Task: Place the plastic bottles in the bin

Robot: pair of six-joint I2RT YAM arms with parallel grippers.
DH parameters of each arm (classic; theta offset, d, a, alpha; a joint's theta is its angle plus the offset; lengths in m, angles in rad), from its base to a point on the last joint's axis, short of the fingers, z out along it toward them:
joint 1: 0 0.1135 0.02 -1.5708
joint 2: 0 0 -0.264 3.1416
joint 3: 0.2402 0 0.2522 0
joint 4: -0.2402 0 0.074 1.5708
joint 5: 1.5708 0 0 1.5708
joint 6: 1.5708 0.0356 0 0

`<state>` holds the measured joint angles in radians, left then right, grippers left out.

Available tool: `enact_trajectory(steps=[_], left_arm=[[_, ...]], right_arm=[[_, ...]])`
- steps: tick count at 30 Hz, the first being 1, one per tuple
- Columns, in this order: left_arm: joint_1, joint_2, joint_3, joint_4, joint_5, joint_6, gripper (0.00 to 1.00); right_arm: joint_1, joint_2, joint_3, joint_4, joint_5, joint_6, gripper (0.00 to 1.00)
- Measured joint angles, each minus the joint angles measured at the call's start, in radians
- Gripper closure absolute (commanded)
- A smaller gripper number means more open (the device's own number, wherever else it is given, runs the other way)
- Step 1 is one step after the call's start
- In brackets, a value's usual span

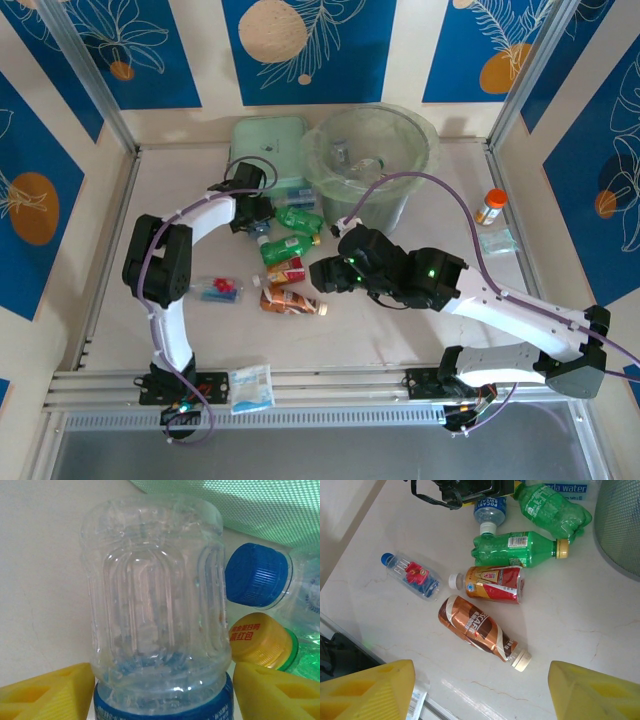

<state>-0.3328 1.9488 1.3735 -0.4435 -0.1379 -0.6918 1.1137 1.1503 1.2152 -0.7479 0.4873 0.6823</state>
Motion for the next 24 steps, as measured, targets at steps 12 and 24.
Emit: enact_trajectory(steps=[12,24], left_arm=[[0.003,0.031,-0.026,0.02,0.022,-0.01,0.25],[0.013,0.022,-0.063,0.042,0.037,-0.01,0.38]], right_arm=[[0.0,0.015,0.0,0.0,0.0,0.0,0.29],[0.0,0.013,0.0,-0.003,0.004,0.004,0.29]])
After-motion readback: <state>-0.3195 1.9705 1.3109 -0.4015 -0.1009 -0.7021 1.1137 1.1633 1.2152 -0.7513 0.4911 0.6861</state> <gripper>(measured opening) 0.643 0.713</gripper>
